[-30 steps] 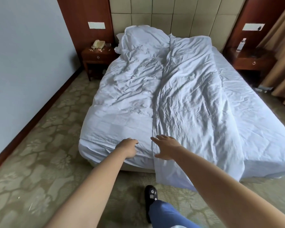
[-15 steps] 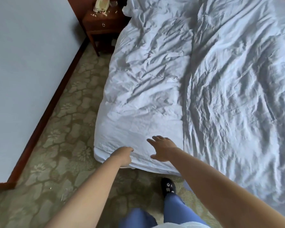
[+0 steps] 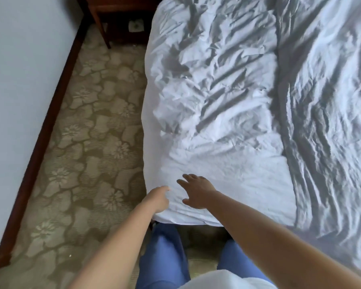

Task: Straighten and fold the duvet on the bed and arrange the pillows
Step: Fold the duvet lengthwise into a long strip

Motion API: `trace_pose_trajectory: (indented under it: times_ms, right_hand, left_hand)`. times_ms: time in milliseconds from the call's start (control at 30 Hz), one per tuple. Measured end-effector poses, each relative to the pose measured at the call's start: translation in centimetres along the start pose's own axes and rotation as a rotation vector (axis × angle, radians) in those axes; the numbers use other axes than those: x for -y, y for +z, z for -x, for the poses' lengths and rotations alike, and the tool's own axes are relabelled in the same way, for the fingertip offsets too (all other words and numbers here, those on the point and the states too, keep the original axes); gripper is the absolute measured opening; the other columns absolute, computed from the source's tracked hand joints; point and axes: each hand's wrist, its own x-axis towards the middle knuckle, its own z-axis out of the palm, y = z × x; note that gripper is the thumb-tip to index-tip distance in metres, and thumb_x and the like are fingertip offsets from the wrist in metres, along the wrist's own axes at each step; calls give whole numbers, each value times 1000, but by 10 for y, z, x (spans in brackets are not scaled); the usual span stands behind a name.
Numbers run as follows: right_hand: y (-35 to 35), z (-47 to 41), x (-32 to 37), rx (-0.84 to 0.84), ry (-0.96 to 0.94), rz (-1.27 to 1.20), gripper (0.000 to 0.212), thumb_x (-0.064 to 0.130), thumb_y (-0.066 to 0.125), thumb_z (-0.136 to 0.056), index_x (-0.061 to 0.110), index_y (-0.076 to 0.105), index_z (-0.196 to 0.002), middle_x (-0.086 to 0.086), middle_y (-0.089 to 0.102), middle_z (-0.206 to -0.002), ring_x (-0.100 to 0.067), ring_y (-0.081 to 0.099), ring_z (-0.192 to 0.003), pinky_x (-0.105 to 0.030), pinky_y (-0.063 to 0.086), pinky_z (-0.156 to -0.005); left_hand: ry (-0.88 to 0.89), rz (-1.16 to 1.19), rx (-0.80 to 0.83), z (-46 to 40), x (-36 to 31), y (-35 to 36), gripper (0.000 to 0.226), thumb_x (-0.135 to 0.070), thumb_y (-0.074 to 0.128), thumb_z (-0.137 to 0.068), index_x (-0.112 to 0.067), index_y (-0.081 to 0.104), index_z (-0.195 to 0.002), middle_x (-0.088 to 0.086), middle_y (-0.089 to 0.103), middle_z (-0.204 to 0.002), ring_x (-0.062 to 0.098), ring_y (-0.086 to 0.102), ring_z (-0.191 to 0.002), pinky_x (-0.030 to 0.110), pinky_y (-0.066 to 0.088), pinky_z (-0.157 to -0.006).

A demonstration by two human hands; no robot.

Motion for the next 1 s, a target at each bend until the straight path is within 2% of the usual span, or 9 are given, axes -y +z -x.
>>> trace_pose_trajectory:
  times_ms: [300, 500, 567, 633, 700, 800, 900, 933, 1000]
  right_hand:
    - [32, -90, 81, 88, 168, 8, 65, 21, 55, -93, 15, 22, -149, -8, 7, -159, -26, 11, -145, -37, 20, -116]
    - [63, -102, 85, 213, 289, 130, 74, 8, 49, -92, 11, 7, -153, -15, -12, -158, -33, -7, -147, -47, 8, -118]
    - [75, -109, 87, 113, 326, 201, 77, 7, 61, -84, 11, 22, -151, -21, 4, -157, -39, 13, -144, -53, 23, -113]
    - [89, -117, 86, 59, 345, 248, 76, 6, 75, -63, 13, 53, -135, -24, 40, -144, -41, 45, -129, -55, 45, -97]
    - [100, -122, 85, 27, 324, 301, 67, 8, 67, -62, 13, 60, -128, -24, 56, -131, -42, 56, -116, -54, 52, -87]
    - [108, -127, 82, -79, 267, 349, 44, 4, 53, -77, 11, 50, -120, -22, 65, -111, -39, 66, -95, -42, 58, -72]
    - [72, -123, 86, -135, 341, 212, 39, 5, 74, -61, 10, 56, -96, -10, 63, -73, -25, 62, -59, -26, 45, -44]
    - [52, -118, 88, -178, 433, 81, 36, 3, 73, -64, 10, 57, -96, -10, 64, -74, -27, 63, -62, -27, 42, -46]
    - [16, -108, 91, -243, 643, -219, 28, -3, 52, -82, 9, 56, -107, -13, 66, -95, -32, 64, -86, -30, 39, -60]
  left_hand:
    - [-122, 349, 40, -57, 89, -40, 45, -9, 36, -94, -16, 49, -137, 7, 51, -138, 26, 48, -125, 33, 42, -101]
    - [-245, 633, 178, -77, 111, -20, 42, -8, 41, -89, -21, 53, -127, 9, 63, -113, 26, 62, -101, 35, 51, -87]
    - [-264, 707, 206, -80, 113, -14, 40, -7, 44, -92, -19, 51, -129, 5, 61, -101, 19, 60, -83, 31, 51, -77]
    - [-275, 768, 222, -85, 114, -7, 39, -6, 47, -94, -17, 50, -131, 7, 61, -104, 14, 57, -74, 29, 49, -71]
    - [-290, 826, 235, -89, 114, 0, 40, -2, 47, -93, -15, 51, -131, 8, 62, -107, 13, 58, -69, 29, 48, -69]
    - [-336, 973, 232, -86, 108, 2, 36, 3, 37, -94, -11, 53, -123, 8, 61, -92, 19, 57, -69, 30, 49, -65]
    - [-372, 1070, 234, -72, 94, -8, 22, -11, 33, -100, -9, 53, -107, 11, 60, -84, 23, 58, -69, 30, 50, -64]
    - [-378, 1093, 258, -67, 89, -13, 24, -23, 35, -102, -7, 53, -105, 12, 60, -85, 26, 59, -73, 33, 51, -67]
    - [-393, 1202, 324, -59, 78, -24, 48, -47, 35, -100, -3, 51, -107, 20, 62, -96, 35, 61, -88, 41, 51, -82]
